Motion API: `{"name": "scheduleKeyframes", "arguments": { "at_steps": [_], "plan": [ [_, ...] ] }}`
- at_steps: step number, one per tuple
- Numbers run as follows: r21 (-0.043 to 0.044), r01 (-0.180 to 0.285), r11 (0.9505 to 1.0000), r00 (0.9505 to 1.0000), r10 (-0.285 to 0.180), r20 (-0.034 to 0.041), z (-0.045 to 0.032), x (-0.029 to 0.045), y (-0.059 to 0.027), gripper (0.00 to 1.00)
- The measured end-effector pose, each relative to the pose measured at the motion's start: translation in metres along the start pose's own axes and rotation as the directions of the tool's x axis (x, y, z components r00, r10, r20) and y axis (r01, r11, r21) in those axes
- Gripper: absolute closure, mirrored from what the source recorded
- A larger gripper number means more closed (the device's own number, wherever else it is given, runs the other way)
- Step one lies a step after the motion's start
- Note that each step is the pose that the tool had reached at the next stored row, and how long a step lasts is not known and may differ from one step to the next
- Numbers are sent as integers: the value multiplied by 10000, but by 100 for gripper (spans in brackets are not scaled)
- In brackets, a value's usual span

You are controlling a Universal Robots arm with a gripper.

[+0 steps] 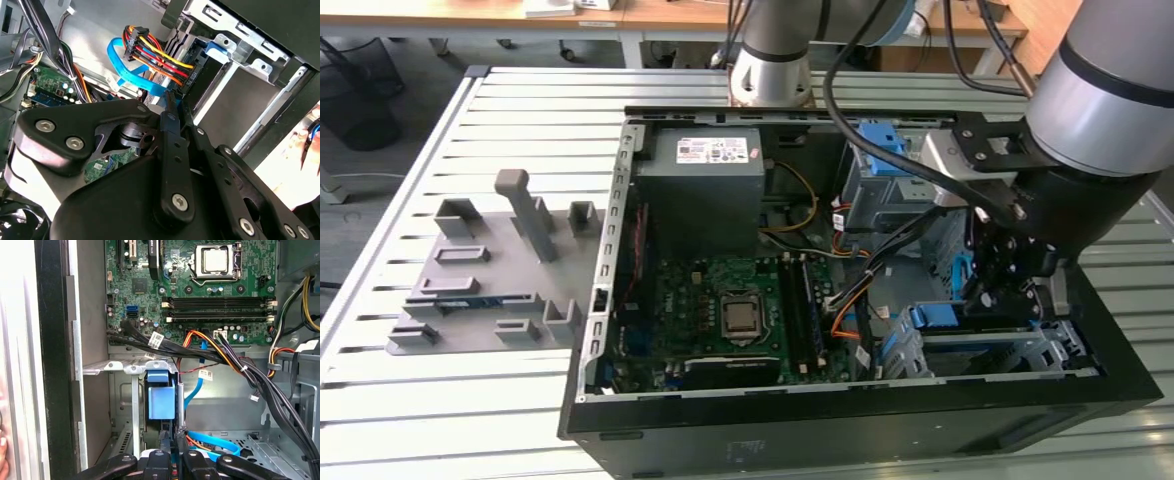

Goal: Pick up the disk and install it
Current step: 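Insert the second disk wire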

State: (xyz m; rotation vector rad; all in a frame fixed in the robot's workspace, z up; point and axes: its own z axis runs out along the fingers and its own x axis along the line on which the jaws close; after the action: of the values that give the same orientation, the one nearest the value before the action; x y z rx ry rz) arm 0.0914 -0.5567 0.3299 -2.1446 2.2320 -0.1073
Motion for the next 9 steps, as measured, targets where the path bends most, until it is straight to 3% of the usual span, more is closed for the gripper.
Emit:
{"name": "scheduleKeyframes", "arguments": {
  "at_steps": [9],
  "plan": [
    [-58, 1, 10000, 10000, -1, -5, 27, 2, -8, 84]
  ]
}}
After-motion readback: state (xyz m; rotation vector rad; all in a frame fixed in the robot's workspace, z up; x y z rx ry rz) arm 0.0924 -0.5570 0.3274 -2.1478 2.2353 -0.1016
